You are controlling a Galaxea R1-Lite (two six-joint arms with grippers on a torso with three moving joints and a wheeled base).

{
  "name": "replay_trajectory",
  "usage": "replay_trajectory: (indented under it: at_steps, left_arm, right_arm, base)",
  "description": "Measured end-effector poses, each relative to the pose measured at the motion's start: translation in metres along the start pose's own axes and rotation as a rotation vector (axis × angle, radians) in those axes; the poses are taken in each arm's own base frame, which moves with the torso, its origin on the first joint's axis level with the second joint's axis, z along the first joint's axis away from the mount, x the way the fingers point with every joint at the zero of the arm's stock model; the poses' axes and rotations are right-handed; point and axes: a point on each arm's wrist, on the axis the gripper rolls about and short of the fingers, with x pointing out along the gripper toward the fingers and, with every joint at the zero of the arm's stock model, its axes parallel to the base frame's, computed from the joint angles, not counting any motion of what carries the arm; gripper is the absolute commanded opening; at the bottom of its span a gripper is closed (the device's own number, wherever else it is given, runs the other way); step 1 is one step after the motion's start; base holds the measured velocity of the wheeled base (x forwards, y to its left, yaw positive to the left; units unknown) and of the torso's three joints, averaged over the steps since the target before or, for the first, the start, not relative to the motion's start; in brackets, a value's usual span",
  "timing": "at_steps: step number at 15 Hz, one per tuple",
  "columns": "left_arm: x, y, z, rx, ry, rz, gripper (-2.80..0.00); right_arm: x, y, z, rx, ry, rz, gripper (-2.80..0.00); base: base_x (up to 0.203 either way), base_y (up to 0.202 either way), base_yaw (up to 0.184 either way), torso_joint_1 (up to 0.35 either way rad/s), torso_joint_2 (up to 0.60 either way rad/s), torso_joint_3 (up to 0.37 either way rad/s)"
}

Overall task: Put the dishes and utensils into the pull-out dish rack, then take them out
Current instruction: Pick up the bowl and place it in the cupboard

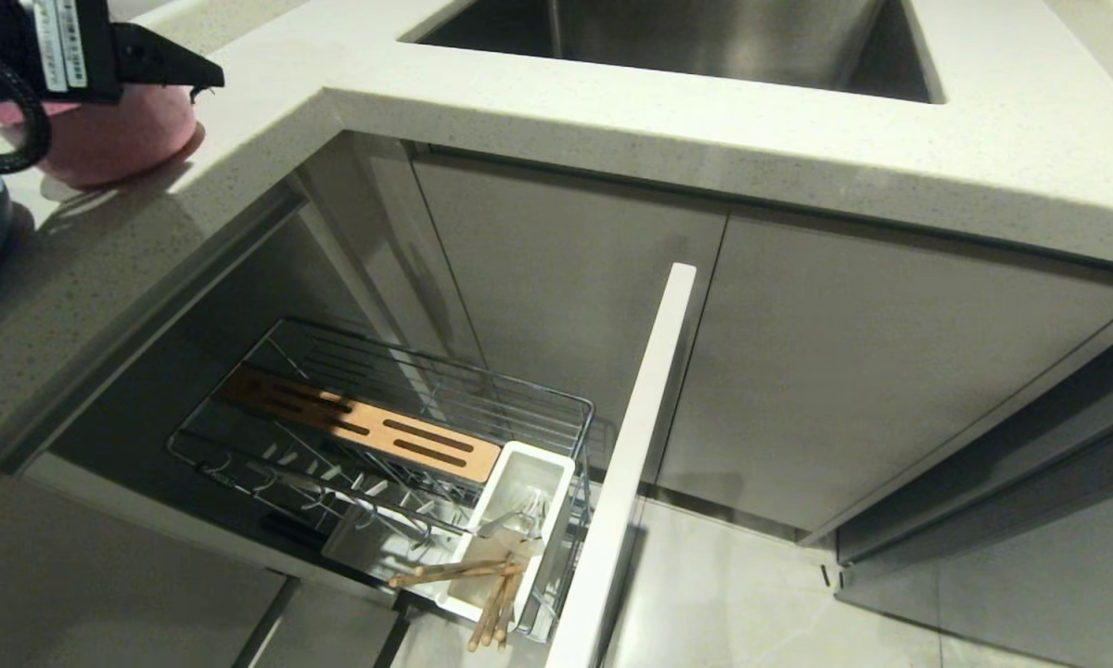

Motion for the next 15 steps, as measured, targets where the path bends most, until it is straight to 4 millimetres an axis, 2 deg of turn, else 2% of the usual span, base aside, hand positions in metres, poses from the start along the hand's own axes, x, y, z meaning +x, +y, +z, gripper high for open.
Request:
replay_trajectory:
  at_steps: [3, 4, 10, 15]
  left_arm:
    - [0.019, 0.001, -0.003, 0.006, 0.016, 0.014, 0.0]
    - [0.024, 0.002, -0.004, 0.007, 0.02, 0.021, -2.8]
    - [0.033, 0.005, -0.007, 0.031, 0.032, 0.037, -2.8]
    - [0.028, 0.005, -0.003, 0.049, -0.001, 0.037, -2.8]
  right_arm:
    - [0.0, 0.0, 0.0, 0.0, 0.0, 0.0, -2.8]
    - [0.0, 0.0, 0.0, 0.0, 0.0, 0.0, -2.8]
    - [0.0, 0.0, 0.0, 0.0, 0.0, 0.0, -2.8]
    - [0.0, 0.0, 0.0, 0.0, 0.0, 0.0, -2.8]
  base:
    - [0.0, 0.0, 0.0, 0.0, 0.0, 0.0]
    - [0.0, 0.0, 0.0, 0.0, 0.0, 0.0]
    - [0.0, 0.0, 0.0, 0.0, 0.0, 0.0]
    - [0.0, 0.0, 0.0, 0.0, 0.0, 0.0]
